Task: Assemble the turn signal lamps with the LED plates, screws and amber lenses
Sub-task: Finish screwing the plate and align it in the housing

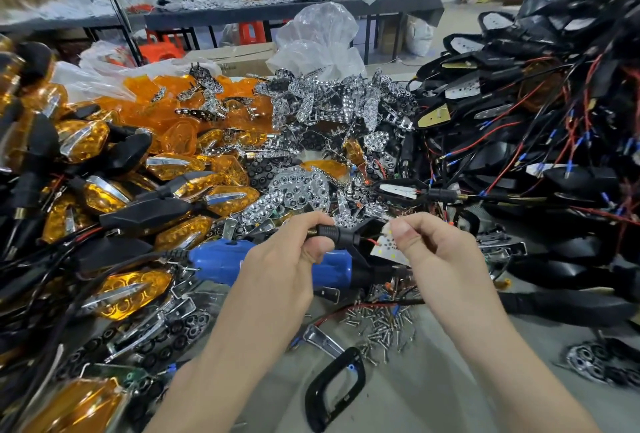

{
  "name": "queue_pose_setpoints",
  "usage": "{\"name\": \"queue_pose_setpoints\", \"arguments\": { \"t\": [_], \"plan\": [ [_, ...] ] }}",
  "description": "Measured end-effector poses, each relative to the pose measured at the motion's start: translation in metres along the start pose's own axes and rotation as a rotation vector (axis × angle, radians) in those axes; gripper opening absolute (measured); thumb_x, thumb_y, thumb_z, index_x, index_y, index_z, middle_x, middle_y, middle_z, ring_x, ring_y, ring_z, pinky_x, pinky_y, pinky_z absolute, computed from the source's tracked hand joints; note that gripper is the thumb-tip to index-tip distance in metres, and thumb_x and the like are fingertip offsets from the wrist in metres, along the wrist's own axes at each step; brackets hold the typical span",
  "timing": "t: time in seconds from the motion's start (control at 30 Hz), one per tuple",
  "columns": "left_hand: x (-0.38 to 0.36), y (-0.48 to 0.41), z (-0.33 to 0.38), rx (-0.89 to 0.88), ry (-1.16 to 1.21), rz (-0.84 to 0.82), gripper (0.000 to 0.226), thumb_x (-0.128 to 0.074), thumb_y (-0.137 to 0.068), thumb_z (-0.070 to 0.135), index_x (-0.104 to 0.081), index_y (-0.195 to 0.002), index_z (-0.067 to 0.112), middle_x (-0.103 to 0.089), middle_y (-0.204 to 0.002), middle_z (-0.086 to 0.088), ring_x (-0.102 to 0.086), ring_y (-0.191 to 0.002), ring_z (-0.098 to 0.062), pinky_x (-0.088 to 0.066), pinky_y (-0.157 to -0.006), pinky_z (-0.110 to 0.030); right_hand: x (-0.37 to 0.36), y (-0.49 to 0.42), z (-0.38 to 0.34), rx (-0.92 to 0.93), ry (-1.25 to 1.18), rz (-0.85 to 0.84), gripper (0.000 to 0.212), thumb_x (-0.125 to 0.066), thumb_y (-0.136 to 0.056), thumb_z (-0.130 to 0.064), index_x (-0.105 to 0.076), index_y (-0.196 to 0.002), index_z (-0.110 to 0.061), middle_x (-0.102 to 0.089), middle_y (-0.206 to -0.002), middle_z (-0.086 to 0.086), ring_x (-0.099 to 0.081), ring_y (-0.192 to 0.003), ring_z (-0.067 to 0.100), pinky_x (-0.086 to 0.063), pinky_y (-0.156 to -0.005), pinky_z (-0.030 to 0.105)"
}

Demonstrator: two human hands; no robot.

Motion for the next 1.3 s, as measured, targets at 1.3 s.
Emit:
{"name": "queue_pose_setpoints", "arguments": {
  "t": [1.3],
  "plan": [
    [0.002,0.002,-0.021,0.063,0.185,0.021,0.029,-0.045,-0.089,0.064,-0.051,-0.117,0.059,-0.062,-0.099,0.039,-0.061,-0.087,0.011,-0.043,-0.071,-0.005,-0.004,-0.007,-0.001,-0.315,-0.887,-0.265,0.028,-0.061,-0.091,-0.024,-0.078,-0.112,-0.018,-0.076,-0.111,0.015,-0.076,-0.093,0.025,-0.061,-0.076,0.029]
  ]
}}
Point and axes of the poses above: each hand's wrist, its own y-axis away from the middle knuckle, its own x-axis out of the back of the hand, z = x × y, the point moved 3 cm from there along -y, towards the middle knuckle
